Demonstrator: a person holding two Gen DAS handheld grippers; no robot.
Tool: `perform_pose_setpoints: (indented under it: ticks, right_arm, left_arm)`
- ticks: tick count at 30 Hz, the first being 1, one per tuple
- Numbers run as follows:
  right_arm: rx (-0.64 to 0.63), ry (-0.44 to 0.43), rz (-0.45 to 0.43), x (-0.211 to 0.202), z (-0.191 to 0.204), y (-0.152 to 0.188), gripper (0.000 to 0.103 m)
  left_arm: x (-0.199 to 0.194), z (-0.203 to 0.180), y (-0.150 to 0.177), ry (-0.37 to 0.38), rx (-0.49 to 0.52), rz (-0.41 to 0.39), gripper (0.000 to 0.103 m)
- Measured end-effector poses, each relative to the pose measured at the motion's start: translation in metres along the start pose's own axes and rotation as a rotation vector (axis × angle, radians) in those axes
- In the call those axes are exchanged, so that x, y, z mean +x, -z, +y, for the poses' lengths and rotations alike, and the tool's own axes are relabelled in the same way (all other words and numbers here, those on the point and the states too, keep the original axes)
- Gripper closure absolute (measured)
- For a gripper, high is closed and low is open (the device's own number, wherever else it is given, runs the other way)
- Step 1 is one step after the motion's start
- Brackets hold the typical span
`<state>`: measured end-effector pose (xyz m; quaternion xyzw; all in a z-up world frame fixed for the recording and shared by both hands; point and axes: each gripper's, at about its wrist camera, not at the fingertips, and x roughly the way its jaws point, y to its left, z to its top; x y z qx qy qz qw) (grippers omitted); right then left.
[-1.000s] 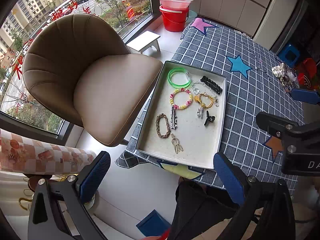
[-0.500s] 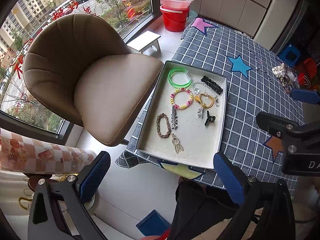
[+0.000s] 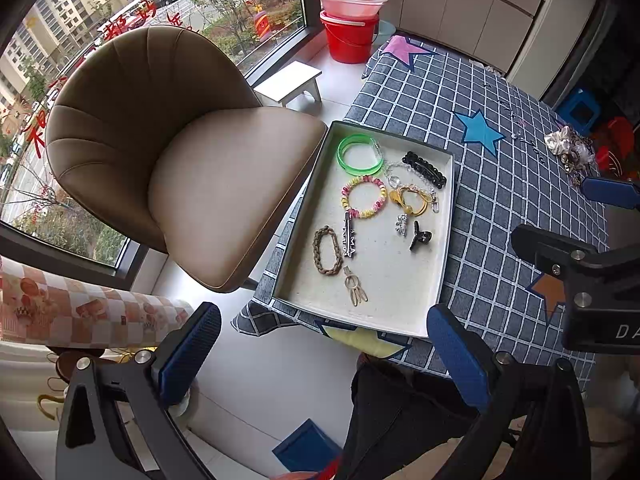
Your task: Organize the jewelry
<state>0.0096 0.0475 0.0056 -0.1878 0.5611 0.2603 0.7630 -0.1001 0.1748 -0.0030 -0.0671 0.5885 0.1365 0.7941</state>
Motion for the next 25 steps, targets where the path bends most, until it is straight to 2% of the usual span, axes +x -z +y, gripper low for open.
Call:
perform_pose_setpoints:
  ticks: [25]
  right_arm:
    - [0.006,-0.005,0.003,0.0029,0.0009,-0.0011,0.000]
  left_arm:
    - [-0.0015,-0.0030,0.0021,-0.016,0.002,-0.008,0.000]
